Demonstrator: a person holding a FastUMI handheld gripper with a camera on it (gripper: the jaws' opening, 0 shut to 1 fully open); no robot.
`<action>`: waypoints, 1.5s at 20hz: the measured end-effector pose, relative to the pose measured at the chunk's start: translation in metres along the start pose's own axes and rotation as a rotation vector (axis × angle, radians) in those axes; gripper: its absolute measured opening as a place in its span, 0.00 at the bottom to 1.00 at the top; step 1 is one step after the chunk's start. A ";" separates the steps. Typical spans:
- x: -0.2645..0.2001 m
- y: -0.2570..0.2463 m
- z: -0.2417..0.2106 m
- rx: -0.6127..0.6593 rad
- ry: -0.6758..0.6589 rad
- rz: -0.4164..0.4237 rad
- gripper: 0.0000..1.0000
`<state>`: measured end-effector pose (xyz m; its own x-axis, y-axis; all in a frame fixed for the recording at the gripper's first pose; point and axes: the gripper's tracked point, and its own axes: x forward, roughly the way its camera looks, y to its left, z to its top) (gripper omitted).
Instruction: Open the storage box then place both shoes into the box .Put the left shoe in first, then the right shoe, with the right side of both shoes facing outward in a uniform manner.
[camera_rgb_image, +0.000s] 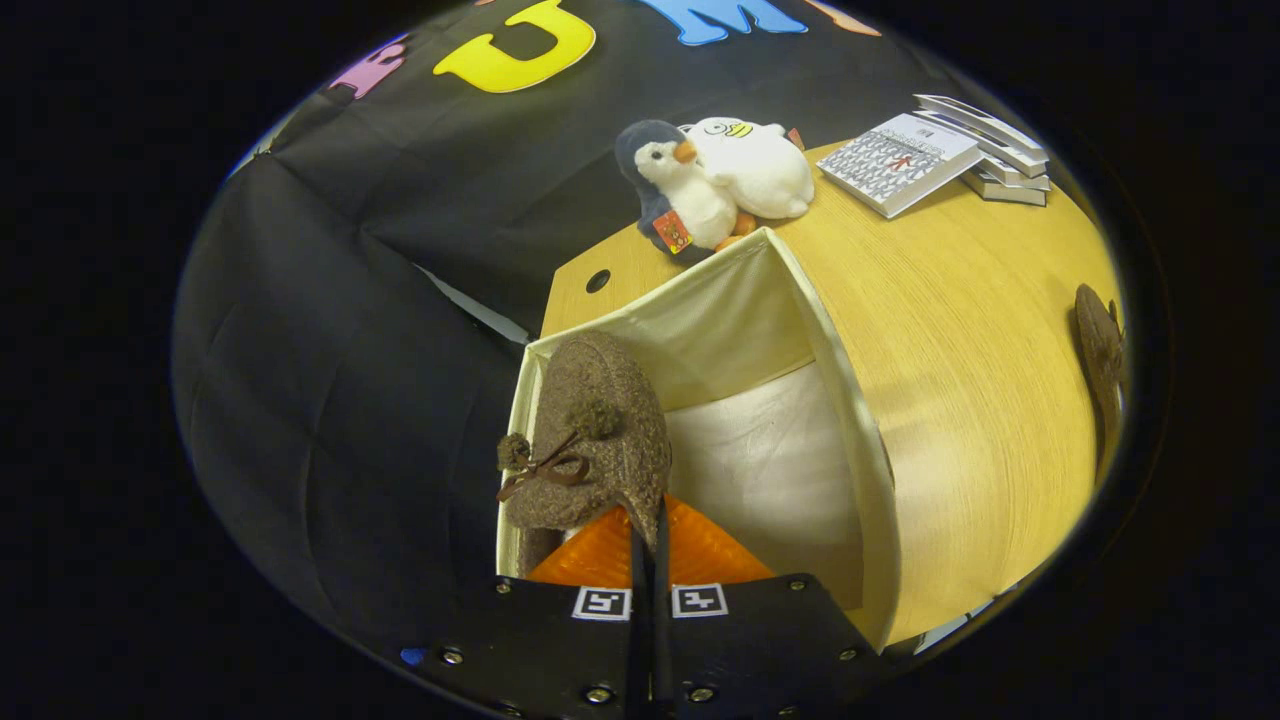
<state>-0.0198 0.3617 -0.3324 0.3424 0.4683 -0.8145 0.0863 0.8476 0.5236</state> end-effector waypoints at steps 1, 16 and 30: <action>0.000 0.002 -0.002 -0.014 0.010 0.014 0.08; -0.122 -0.031 0.064 -0.326 -0.225 0.081 0.98; -0.214 -0.185 0.109 -0.388 -0.355 -0.121 0.98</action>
<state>-0.0069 0.0778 -0.2275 0.6523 0.3058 -0.6935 -0.1841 0.9515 0.2464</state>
